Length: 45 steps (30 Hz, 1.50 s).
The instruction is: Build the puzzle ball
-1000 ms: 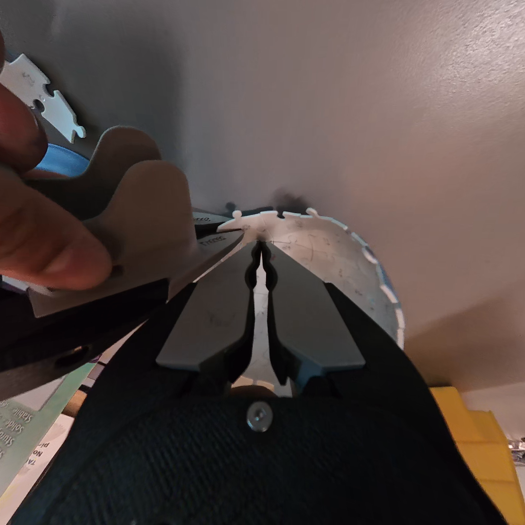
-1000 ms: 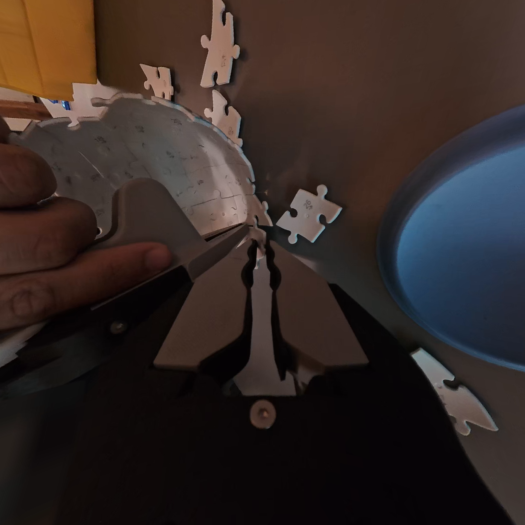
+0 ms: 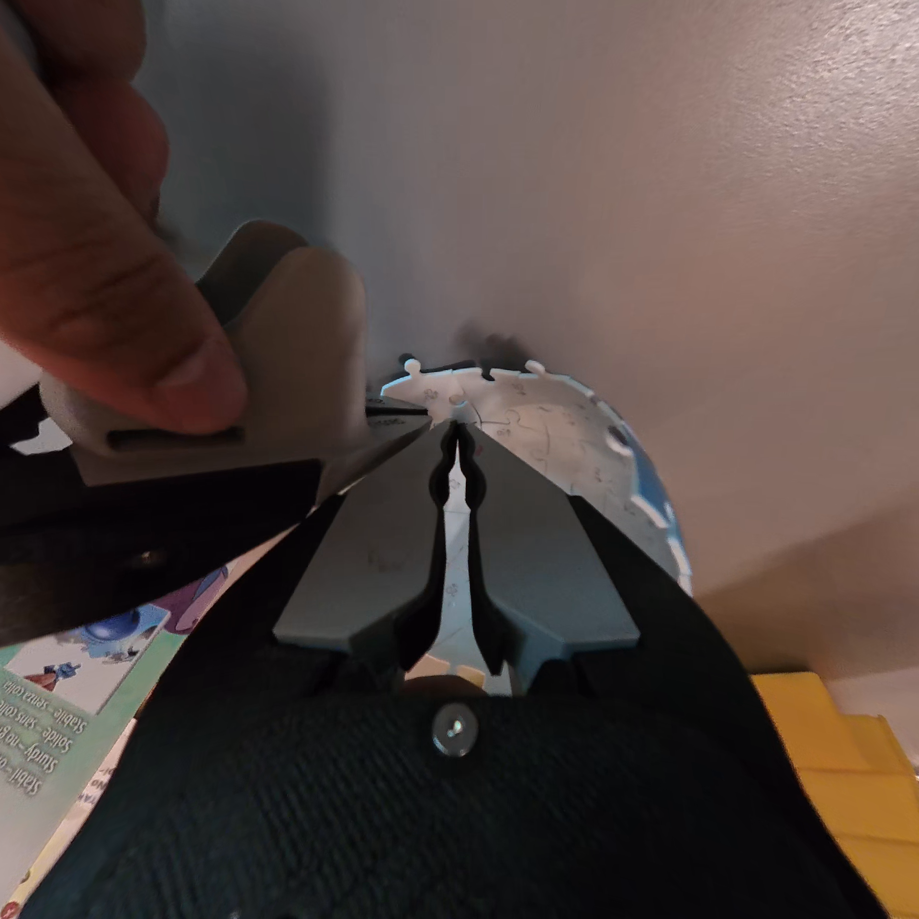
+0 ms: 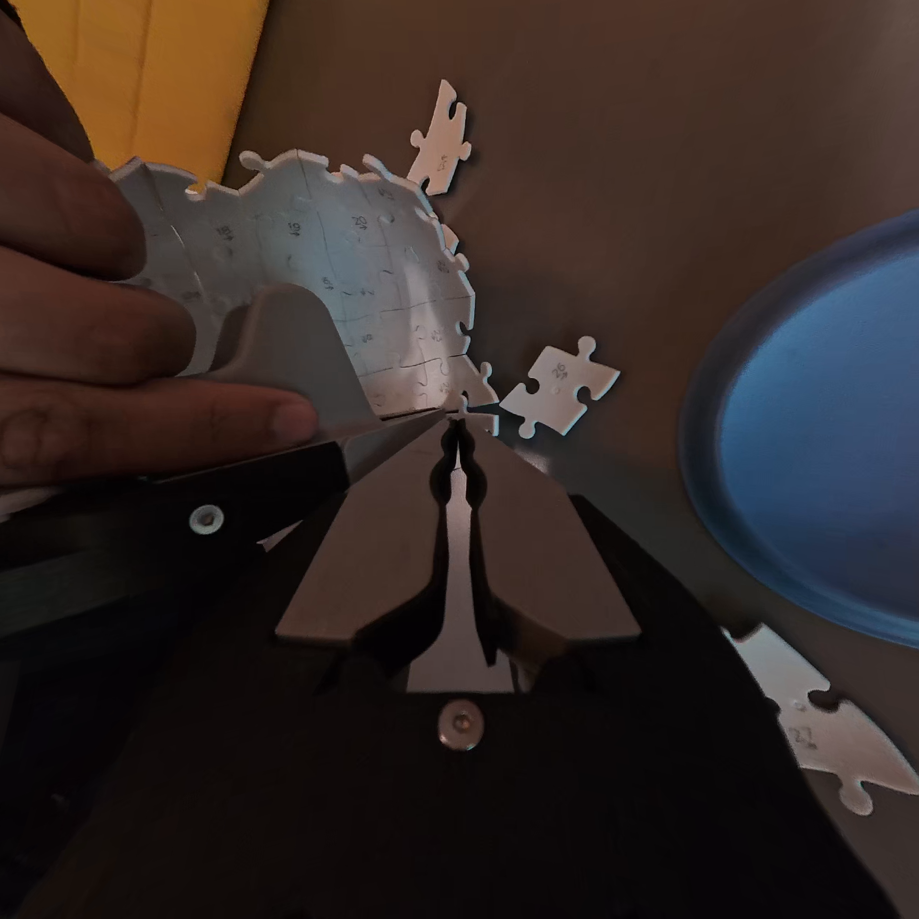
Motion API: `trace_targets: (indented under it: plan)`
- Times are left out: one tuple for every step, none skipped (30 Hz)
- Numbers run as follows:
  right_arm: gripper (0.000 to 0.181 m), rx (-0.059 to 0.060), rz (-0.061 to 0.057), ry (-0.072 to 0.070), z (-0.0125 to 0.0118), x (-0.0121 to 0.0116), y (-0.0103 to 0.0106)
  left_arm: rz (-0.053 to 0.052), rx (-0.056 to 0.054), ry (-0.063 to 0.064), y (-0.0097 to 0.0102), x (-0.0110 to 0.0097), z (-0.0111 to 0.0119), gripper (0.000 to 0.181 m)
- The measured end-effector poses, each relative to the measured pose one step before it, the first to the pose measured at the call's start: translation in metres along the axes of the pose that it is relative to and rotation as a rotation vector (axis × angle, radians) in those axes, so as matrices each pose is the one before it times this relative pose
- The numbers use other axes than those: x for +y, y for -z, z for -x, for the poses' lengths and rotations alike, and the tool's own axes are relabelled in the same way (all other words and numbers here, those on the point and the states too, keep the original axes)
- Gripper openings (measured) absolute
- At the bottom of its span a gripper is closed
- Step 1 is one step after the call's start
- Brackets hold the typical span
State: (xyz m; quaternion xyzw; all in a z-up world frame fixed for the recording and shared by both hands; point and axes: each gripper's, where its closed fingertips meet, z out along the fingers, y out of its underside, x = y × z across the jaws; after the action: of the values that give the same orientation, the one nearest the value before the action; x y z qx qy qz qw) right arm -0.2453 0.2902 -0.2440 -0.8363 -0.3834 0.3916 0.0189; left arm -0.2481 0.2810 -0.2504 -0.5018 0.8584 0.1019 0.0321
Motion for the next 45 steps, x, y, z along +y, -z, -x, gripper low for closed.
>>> trace_targets:
  plan:
    - [0.000, -0.0011, -0.0014, -0.0018, -0.00020, 0.00022, -0.00018, -0.0015, -0.0050, -0.0045, 0.00046, -0.00016, 0.00065, 0.000]
    - [0.000, 0.0042, 0.0020, 0.0020, -0.00058, 0.00053, -0.00031, -0.0073, -0.0059, -0.0049, 0.00177, -0.00100, 0.00101, 0.000]
    - [0.000, 0.0042, 0.0019, 0.0026, -0.00001, 0.00004, -0.00009, -0.0084, 0.0011, -0.0006, 0.00211, -0.00143, 0.00047, 0.000]
    - [0.000, 0.0075, 0.0045, 0.0034, -0.00007, 0.00005, -0.00006, -0.0035, 0.0028, 0.0021, 0.00177, -0.00068, 0.00041, 0.000]
    - [0.000, 0.0109, 0.0063, 0.0063, -0.00013, 0.00012, 0.00003, -0.0021, 0.0036, 0.0010, 0.00137, -0.00029, 0.00015, 0.000]
    - [0.000, 0.0118, 0.0060, 0.0070, -0.00011, -0.00003, -0.00005, -0.0003, 0.0024, -0.0016, 0.00106, 0.00010, -0.00005, 0.000]
    - [0.000, 0.0106, 0.0045, 0.0053, -0.00018, -0.00003, -0.00013, -0.0019, -0.0009, -0.0034, 0.00092, 0.00001, -0.00002, 0.000]
    - [0.000, 0.0073, 0.0025, 0.0037, 0.00004, -0.00005, -0.00012, -0.0037, -0.0049, -0.0062, 0.00068, -0.00009, 0.00002, 0.000]
    - [0.000, 0.0050, 0.0016, 0.0029, 0.00002, -0.00007, -0.00009, 0.0015, -0.0089, -0.0066, 0.00086, 0.00086, 0.00044, 0.000]
    - [0.000, 0.0039, 0.0012, 0.0019, 0.00004, -0.00003, -0.00003, 0.0011, -0.0087, -0.0082, 0.00150, 0.00100, 0.00008, 0.000]
    - [0.000, 0.0030, 0.0014, 0.0019, -0.00006, -0.00004, 0.00002, -0.0043, -0.0123, -0.0062, 0.00251, 0.00058, 0.00059, 0.000]
    - [0.000, 0.0022, 0.0018, 0.0015, 0.00001, 0.00006, -0.00002, -0.0101, -0.0111, -0.0011, 0.00352, 0.00008, 0.00062, 0.000]
    - [0.000, 0.0026, 0.0026, 0.0010, -0.00004, 0.00003, 0.00000, -0.0125, -0.0020, 0.0022, 0.00450, 0.00011, -0.00054, 0.000]
    - [0.000, 0.0048, 0.0038, 0.0027, -0.00005, -0.00009, 0.00004, -0.0148, -0.0064, 0.0021, 0.00562, 0.00011, -0.00016, 0.000]
    - [0.000, 0.0072, 0.0042, 0.0052, -0.00004, -0.00005, -0.00005, -0.0161, -0.0181, 0.0017, 0.00683, 0.00042, 0.00127, 0.000]
    - [0.000, 0.0081, 0.0038, 0.0062, 0.00005, -0.00014, -0.00016, -0.0158, -0.0268, 0.0067, 0.00808, 0.00087, 0.00251, 0.000]
    - [0.000, 0.0081, 0.0030, 0.0059, 0.00010, -0.00034, -0.00027, -0.0194, -0.0320, 0.0177, 0.00931, 0.00095, 0.00321, 0.000]
    - [0.000, 0.0086, 0.0037, 0.0067, 0.00009, -0.00026, -0.00028, -0.0254, -0.0299, 0.0315, 0.01020, 0.00089, 0.00301, 0.000]
    - [0.000, 0.0093, 0.0039, 0.0078, 0.00005, -0.00022, -0.00019, -0.0297, -0.0262, 0.0404, 0.01054, 0.00125, 0.00227, 0.000]
    - [0.000, 0.0095, 0.0033, 0.0084, 0.00010, -0.00029, -0.00016, -0.0279, -0.0271, 0.0431, 0.01046, 0.00283, 0.00179, 0.000]
    - [0.000, 0.0093, 0.0035, 0.0079, -0.00006, -0.00020, -0.00020, -0.0261, -0.0381, 0.0449, 0.00984, 0.00428, 0.00270, 0.000]
    - [0.000, 0.0092, 0.0039, 0.0086, 0.00006, -0.00023, -0.00029, -0.0257, -0.0439, 0.0515, 0.00884, 0.00488, 0.00314, 0.000]
    - [0.000, 0.0091, 0.0037, 0.0098, 0.00012, -0.00026, -0.00023, -0.0234, -0.0281, 0.0540, 0.00740, 0.00513, 0.00037, 0.000]
    - [0.000, 0.0107, 0.0066, 0.0112, 0.00004, -0.00010, -0.00024, -0.0209, -0.0294, 0.0555, 0.00585, 0.00527, 0.00015, 0.000]
    - [0.000, 0.0148, 0.0101, 0.0137, 0.00006, 0.00011, -0.00013, -0.0136, -0.0488, 0.0613, 0.00436, 0.00608, 0.00299, 0.000]
    - [0.000, 0.0195, 0.0117, 0.0165, -0.00014, 0.00000, -0.00018, -0.0060, -0.0460, 0.0651, 0.00306, 0.00690, 0.00287, 0.000]
    - [0.000, 0.0224, 0.0134, 0.0180, 0.00007, -0.00007, -0.00019, -0.0034, -0.0365, 0.0695, 0.00210, 0.00766, 0.00199, 0.000]
    - [0.000, 0.0223, 0.0137, 0.0170, 0.00002, -0.00023, -0.00038, -0.0067, -0.0386, 0.0759, 0.00202, 0.00768, 0.00286, 0.000]
    - [0.000, 0.0192, 0.0117, 0.0142, 0.00028, -0.00045, -0.00054, -0.0303, -0.0169, 0.0851, 0.00248, 0.00514, -0.00001, 0.000]
    - [0.000, 0.0167, 0.0109, 0.0121, 0.00034, -0.00049, -0.00049, -0.0422, 0.0083, 0.0904, 0.00282, 0.00366, -0.00339, 0.000]
    - [0.000, 0.0187, 0.0140, 0.0145, 0.00018, -0.00004, -0.00027, -0.0366, 0.0110, 0.0822, 0.00312, 0.00436, -0.00330, 0.000]
    - [0.000, 0.0225, 0.0173, 0.0189, -0.00006, 0.00002, -0.00014, -0.0420, -0.0032, 0.0753, 0.00326, 0.00304, -0.00084, 0.000]
    - [0.000, 0.0258, 0.0203, 0.0205, 0.00000, 0.00003, -0.00030, -0.0501, -0.0013, 0.0820, 0.00248, 0.00126, -0.00074, 0.000]
    - [0.000, 0.0300, 0.0238, 0.0254, 0.00007, -0.00021, -0.00041, -0.0349, 0.0197, 0.0809, 0.00100, 0.00243, -0.00315, 0.000]
    - [0.000, 0.0335, 0.0276, 0.0326, 0.00039, -0.00034, -0.00052, -0.0214, 0.0178, 0.0625, -0.00015, 0.00307, -0.00302, 0.000]
    - [0.000, 0.0349, 0.0300, 0.0343, 0.00031, -0.00059, -0.00051, -0.0223, -0.0042, 0.0399, -0.00072, 0.00241, -0.00078, 0.000]
    - [0.000, 0.0313, 0.0293, 0.0302, 0.00054, -0.00066, -0.00044, -0.0159, -0.0176, 0.0241, -0.00114, 0.00235, 0.00068, 0.000]
    - [0.000, 0.0287, 0.0299, 0.0275, 0.00029, -0.00058, -0.00042, -0.0085, -0.0091, 0.0165, -0.00125, 0.00255, -0.00080, 0.000]
    - [0.000, 0.0279, 0.0299, 0.0273, 0.00016, -0.00028, -0.00039, -0.0110, 0.0126, 0.0170, -0.00179, 0.00210, -0.00429, 0.000]
    - [0.000, 0.0249, 0.0299, 0.0245, 0.00002, 0.00012, -0.00008, -0.0082, 0.0294, 0.0172, -0.00264, 0.00255, -0.00709, 0.000]
    - [0.000, 0.0184, 0.0319, 0.0198, 0.00008, 0.00018, -0.00009, 0.0055, 0.0151, 0.0075, -0.00343, 0.00462, -0.00487, 0.000]
    - [0.000, 0.0095, 0.0337, 0.0121, 0.00011, 0.00019, -0.00007, 0.0051, -0.0162, -0.0034, -0.00369, 0.00443, -0.00018, 0.000]
    - [0.000, -0.0007, 0.0342, 0.0053, 0.00018, 0.00004, 0.00001, -0.0015, -0.0238, -0.0101, -0.00353, 0.00337, 0.00110, 0.000]
    - [0.000, -0.0086, 0.0326, 0.0008, 0.00007, 0.00000, -0.00004, -0.0059, -0.0118, -0.0071, -0.00321, 0.00160, -0.00020, 0.000]
    - [0.000, -0.0097, 0.0288, 0.0021, -0.00003, 0.00000, 0.00003, -0.0215, -0.0025, 0.0081, -0.00265, -0.00171, -0.00128, 0.000]
